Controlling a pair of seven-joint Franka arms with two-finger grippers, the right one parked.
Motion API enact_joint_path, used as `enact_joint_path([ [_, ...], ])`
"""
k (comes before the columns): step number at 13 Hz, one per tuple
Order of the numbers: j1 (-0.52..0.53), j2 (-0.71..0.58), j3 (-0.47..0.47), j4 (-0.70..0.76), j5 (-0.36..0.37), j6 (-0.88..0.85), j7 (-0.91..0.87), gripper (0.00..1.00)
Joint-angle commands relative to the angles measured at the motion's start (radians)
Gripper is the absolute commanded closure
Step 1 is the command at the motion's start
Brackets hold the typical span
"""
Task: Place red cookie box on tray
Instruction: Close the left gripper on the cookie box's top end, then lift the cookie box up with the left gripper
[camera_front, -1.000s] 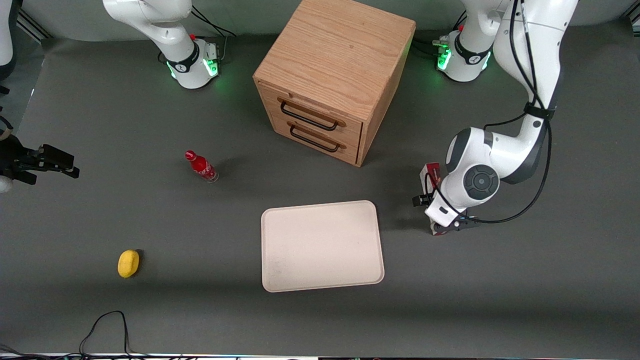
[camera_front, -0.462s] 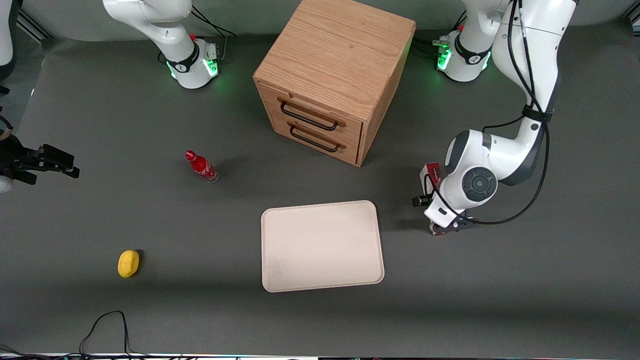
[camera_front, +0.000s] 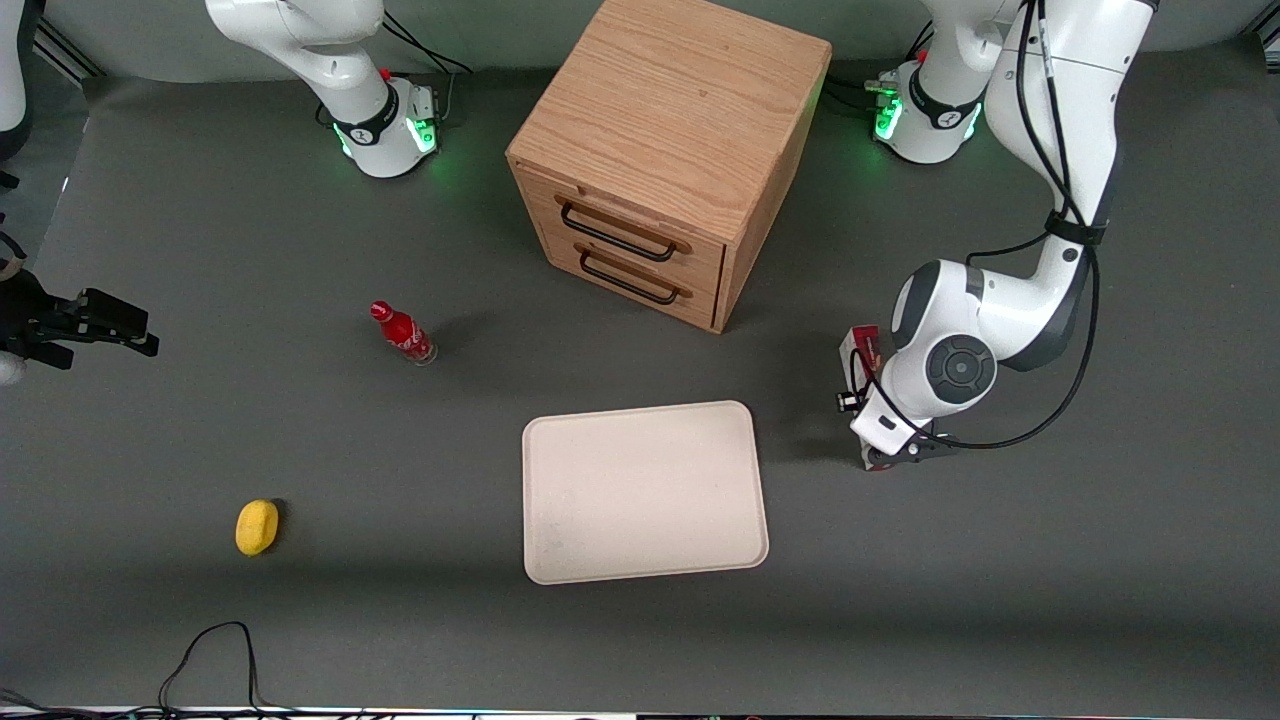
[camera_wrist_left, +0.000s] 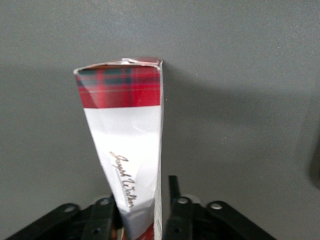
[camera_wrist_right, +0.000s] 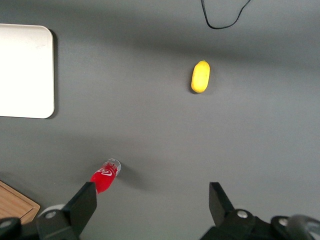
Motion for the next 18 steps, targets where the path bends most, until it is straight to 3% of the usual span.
enact_joint_path([
  [1, 0.001, -0.005, 0.001, -0.02, -0.011, 0.018, 0.008, 1.0],
  [4, -0.002, -0.11, 0.001, 0.0, -0.011, -0.095, 0.0, 1.0],
  [7, -0.002, -0.25, 0.001, 0.134, -0.011, -0.377, 0.011, 1.0],
  [9, -0.002, -0.249, 0.001, 0.373, -0.014, -0.659, 0.011, 1.0],
  [12, -0.001, -0.246, 0.004, 0.606, -0.056, -0.899, 0.009, 1.0],
  [15, -0.004, -0.204, -0.005, 0.716, -0.068, -0.967, -0.005, 1.0],
  [18, -0.019, -0.073, -0.077, 0.856, -0.077, -0.96, -0.113, 1.0],
])
